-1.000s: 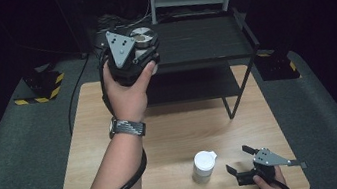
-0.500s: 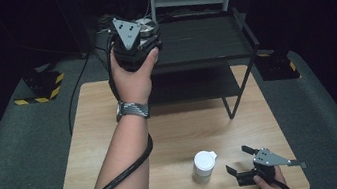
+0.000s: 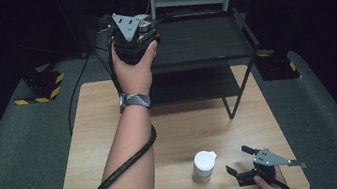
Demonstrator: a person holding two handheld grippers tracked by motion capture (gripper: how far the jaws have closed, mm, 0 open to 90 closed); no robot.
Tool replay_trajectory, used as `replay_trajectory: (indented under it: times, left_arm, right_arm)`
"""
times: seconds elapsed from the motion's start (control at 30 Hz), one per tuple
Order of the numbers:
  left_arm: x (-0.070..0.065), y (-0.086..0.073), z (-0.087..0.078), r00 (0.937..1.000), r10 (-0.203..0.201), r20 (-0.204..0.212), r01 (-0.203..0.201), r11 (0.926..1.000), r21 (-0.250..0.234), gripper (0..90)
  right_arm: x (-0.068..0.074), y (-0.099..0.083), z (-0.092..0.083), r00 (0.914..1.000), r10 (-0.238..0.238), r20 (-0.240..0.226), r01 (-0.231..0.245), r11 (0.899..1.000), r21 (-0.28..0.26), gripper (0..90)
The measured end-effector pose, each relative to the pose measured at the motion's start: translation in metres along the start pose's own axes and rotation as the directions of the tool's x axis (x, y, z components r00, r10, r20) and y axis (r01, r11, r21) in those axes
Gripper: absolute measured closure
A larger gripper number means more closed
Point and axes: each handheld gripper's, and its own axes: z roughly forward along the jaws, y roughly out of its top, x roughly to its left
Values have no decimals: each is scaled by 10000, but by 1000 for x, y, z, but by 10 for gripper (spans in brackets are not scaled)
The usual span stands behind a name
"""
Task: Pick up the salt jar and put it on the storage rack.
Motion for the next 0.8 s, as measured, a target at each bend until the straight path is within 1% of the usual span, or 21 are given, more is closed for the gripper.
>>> replay_trajectory:
  times: [0.07,0.23,0.27,0.43,0.67,0.7,0.73,0.77,0.8]
  left_arm:
    - [1,-2,0,9999,-116,-32,116,9999,-27,349]
    - [5,-3,1,9999,6,122,-6,10000,-13,347]
    - [6,-2,1,9998,-4,194,3,10000,12,347]
    - [8,0,1,9997,-61,244,59,9999,103,347]
    - [6,4,1,9999,4,161,-8,9997,254,344]
    - [4,6,1,10000,18,95,-20,9995,303,343]
    - [2,7,1,10000,-23,23,22,9996,297,332]
    - [2,7,1,10000,-23,23,22,9996,297,297]
    - [2,8,0,10000,-75,53,73,9996,259,297]
  right_arm:
    - [0,0,0,10000,-12,9,12,10000,-6,0]
    - [1,0,0,10000,-36,30,36,10000,-11,0]
    - [1,0,0,10000,-40,37,40,10000,-10,0]
    - [1,0,0,10000,-47,48,47,10000,-7,0]
    - [2,0,0,9999,-83,62,83,10000,-15,0]
    - [2,0,0,10000,-64,57,64,10000,-24,0]
    - [2,-1,0,10000,-61,55,61,10000,-31,0]
    - [2,-1,0,10000,-61,55,61,10000,-31,0]
    - [1,-1,0,10000,-67,49,67,10000,-38,0]
